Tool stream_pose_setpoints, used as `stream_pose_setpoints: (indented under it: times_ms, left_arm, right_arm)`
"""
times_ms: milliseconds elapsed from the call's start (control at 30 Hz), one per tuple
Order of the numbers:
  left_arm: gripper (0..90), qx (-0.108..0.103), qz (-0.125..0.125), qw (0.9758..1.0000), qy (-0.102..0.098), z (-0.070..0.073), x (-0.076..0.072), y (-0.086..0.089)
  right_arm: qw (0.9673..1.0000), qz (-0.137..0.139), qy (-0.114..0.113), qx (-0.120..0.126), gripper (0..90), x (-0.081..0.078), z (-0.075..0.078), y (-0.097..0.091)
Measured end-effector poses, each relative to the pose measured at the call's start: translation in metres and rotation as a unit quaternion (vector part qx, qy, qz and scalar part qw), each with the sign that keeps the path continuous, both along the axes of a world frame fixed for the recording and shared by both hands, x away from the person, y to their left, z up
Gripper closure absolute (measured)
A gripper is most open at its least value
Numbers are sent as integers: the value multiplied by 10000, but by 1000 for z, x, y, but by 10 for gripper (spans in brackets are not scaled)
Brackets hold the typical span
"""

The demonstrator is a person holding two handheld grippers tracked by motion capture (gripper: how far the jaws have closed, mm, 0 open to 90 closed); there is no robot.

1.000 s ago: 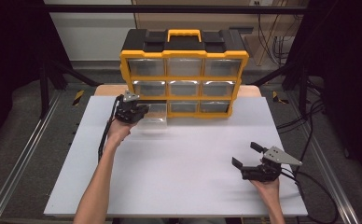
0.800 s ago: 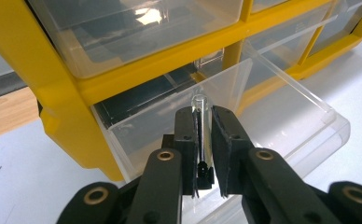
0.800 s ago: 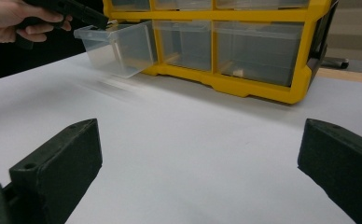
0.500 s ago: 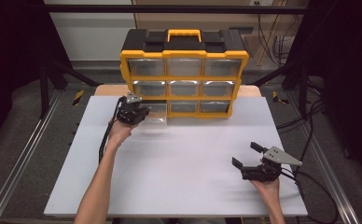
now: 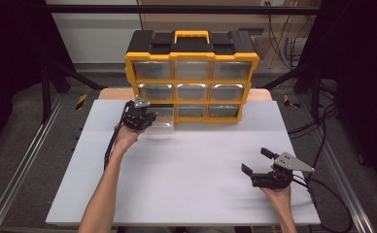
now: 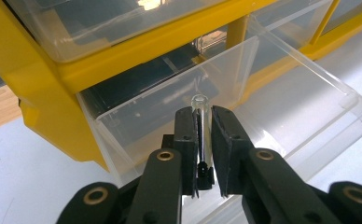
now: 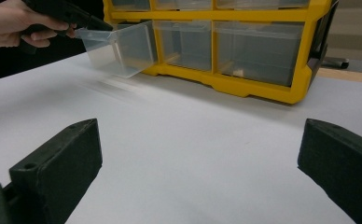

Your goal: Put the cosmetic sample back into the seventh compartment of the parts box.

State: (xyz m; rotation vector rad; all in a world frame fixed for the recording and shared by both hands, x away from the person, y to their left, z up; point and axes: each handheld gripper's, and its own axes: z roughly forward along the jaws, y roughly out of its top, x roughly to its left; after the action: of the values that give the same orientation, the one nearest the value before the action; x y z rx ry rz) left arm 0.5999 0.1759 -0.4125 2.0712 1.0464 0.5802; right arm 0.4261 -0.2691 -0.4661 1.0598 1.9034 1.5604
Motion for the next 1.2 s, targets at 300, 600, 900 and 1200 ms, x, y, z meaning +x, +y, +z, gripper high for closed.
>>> stream_pose_setpoints:
  times_ms: [300, 600, 900, 1200]
  left_arm:
    - [759, -24, 60, 10000, -1, 1, 0, 1]
    - [642, -306, 127, 9993, -162, 12, -6, 4]
    - [435, -541, 78, 9979, -358, 25, -18, 6]
    - [317, -710, -60, 9959, -564, 36, -34, 8]
  right_arm:
    - [10000, 1, 0, 2, 5, 0, 0, 0]
    - [10000, 1, 1, 8, 5, 0, 0, 0]
    - [10000, -3, 11, 9, 5, 0, 0, 0]
    - [10000, -6, 0, 15, 5, 0, 0, -1]
